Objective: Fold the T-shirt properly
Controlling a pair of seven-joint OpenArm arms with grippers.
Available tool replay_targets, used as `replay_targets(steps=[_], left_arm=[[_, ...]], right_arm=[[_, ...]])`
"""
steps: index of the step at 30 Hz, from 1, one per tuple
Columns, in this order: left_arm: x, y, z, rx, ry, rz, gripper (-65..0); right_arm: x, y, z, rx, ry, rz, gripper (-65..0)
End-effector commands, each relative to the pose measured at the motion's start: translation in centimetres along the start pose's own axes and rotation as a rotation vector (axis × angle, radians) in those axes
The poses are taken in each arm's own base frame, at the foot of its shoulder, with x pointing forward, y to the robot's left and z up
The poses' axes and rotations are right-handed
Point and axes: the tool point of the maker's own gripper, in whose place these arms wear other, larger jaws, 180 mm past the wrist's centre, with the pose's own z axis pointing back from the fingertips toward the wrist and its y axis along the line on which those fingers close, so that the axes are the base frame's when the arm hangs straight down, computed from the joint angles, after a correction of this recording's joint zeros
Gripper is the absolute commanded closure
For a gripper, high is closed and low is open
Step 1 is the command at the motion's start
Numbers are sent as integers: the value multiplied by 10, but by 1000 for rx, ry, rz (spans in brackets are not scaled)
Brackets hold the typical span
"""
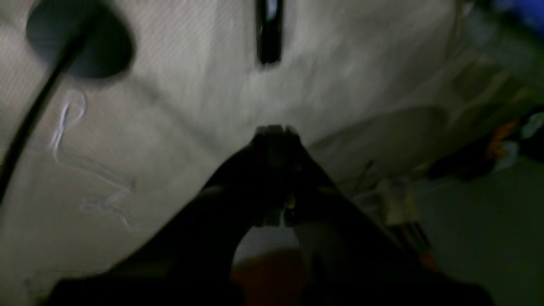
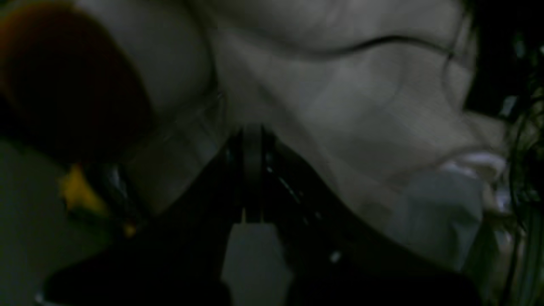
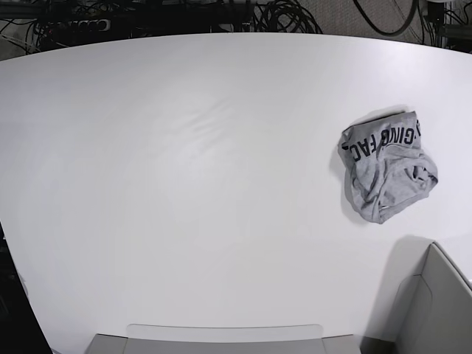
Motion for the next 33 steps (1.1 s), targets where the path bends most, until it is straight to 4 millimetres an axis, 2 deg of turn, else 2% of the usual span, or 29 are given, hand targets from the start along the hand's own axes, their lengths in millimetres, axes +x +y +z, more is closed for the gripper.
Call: replay_targets(steps=[1,6,8,12,14,18,20,22,23,25,27,30,33], left_arm=[[-6,0,-4,-10,15,4,0],[-5,2,-30,-27,61,-8,0],[-5,10,-37,27,57,30,0],[10,19,-41,97,11,30,0],[12,23,-40,106,3,29,0],[24,32,-35,122,-76,21,0],[25,34,-35,125,-101,30,0],[15,36,-39,126,-97,56,0],[11,35,-42,123,-92,69,0],[16,35,-47,120,-108,90,0],[7,28,-56,107,-115,126,0],[25,24,-61,100,-193,149,0],[24,23,-64,101,-209,173,0]], right_arm=[[-10,-8,2,1,19,4,0],[-24,-30,-15,27,42,-71,0],[-33,-33,-22,43,56,-99,0],[-21,-32,-32,69,21,-106,0],[-5,-35,-35,70,-45,-119,0],[14,-39,-45,82,-216,-224,0],[19,-45,-47,72,-302,-272,0],[20,-50,-46,57,-357,-288,0],[19,-52,-46,50,-378,-291,0],[18,-55,-43,36,-411,-290,0],[8,-61,-39,20,-401,-282,0],[10,-69,-34,5,-408,-275,0],[11,-69,-34,6,-409,-273,0]])
